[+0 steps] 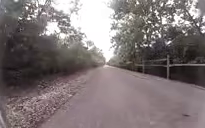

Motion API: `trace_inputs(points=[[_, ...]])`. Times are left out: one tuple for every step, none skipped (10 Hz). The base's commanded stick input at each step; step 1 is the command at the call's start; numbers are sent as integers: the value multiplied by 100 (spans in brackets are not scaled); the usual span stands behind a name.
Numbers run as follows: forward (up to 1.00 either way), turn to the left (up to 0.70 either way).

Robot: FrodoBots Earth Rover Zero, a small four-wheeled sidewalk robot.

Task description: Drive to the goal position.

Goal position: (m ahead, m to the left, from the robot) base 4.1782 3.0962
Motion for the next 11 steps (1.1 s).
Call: trace_inputs(points=[[70, 0], [70, 0], [70, 0], [70, 0], [70, 0], [70, 0], [70, 0], [70, 0], [70, 0], [70, 0], [70, 0]])
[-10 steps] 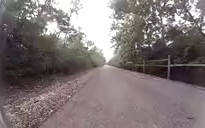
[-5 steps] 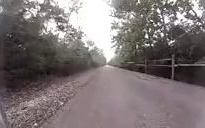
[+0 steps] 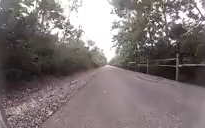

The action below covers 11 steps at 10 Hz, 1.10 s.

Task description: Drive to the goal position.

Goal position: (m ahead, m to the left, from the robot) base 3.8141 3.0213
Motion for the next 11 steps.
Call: trace_inputs(points=[[70, 0], [70, 0], [70, 0], [70, 0], [70, 0], [70, 0], [70, 0], [70, 0], [70, 0], [70, 0], [70, 0]])
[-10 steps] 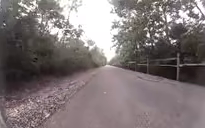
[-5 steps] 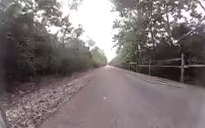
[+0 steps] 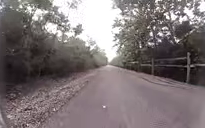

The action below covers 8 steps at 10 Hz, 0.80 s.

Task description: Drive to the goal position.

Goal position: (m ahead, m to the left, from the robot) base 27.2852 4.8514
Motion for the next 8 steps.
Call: trace_inputs(points=[[70, 0], [70, 0], [70, 0], [70, 0], [70, 0], [70, 0], [70, 0], [70, 0]])
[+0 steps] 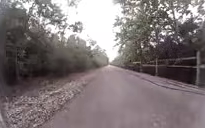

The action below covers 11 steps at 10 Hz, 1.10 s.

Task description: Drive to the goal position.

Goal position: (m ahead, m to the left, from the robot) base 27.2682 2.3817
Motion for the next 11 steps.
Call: trace_inputs(points=[[70, 0], [70, 0], [70, 0], [70, 0], [70, 0], [70, 0], [70, 0], [70, 0], [70, 0], [70, 0], [70, 0]])
